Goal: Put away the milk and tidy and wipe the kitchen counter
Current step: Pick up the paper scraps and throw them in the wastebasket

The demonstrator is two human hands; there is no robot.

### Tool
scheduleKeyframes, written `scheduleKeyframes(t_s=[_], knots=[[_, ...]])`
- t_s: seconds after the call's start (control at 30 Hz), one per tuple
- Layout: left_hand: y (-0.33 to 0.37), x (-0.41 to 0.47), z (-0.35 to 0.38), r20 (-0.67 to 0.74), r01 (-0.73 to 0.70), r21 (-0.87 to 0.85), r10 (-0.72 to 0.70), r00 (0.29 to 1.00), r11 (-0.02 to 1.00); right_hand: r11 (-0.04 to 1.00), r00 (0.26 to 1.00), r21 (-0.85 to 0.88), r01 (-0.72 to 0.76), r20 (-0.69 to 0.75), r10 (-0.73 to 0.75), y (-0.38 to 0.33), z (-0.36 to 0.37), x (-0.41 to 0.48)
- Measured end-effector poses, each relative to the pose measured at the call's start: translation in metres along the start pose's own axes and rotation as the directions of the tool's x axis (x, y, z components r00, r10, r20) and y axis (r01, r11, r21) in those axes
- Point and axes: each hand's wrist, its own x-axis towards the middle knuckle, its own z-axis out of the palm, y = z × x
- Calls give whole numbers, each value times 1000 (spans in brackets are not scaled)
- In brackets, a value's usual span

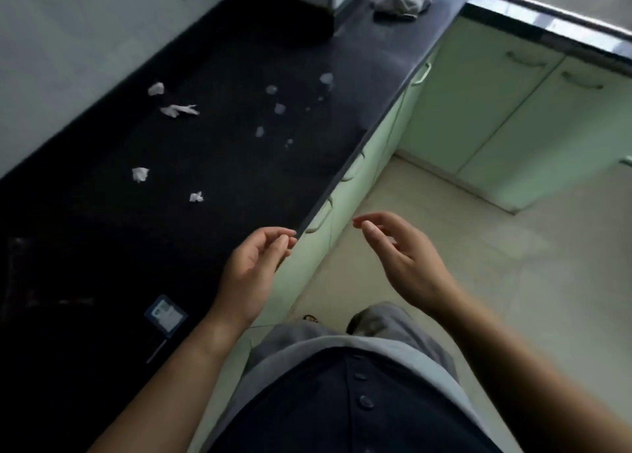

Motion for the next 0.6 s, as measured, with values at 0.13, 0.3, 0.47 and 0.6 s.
scheduleKeyframes(t_s=[0.13, 0.3, 0.47, 0.6], knots=[[-6, 24, -15, -158, 71, -43, -77, 984, 997, 999, 986, 48, -17, 167, 9, -1, 11, 57], [-16, 57, -25, -383, 139, -122, -176, 907, 983, 999, 909, -2, 39, 416, -35, -7, 25, 145], [-35, 100, -39, -586, 252, -141, -286, 758, 957, 983, 745, -70, 172, 662, -84, -28, 49, 232], [-67, 127, -65, -753, 385, -26, -271, 599, 923, 943, 596, -82, 323, 791, -136, -37, 91, 281]])
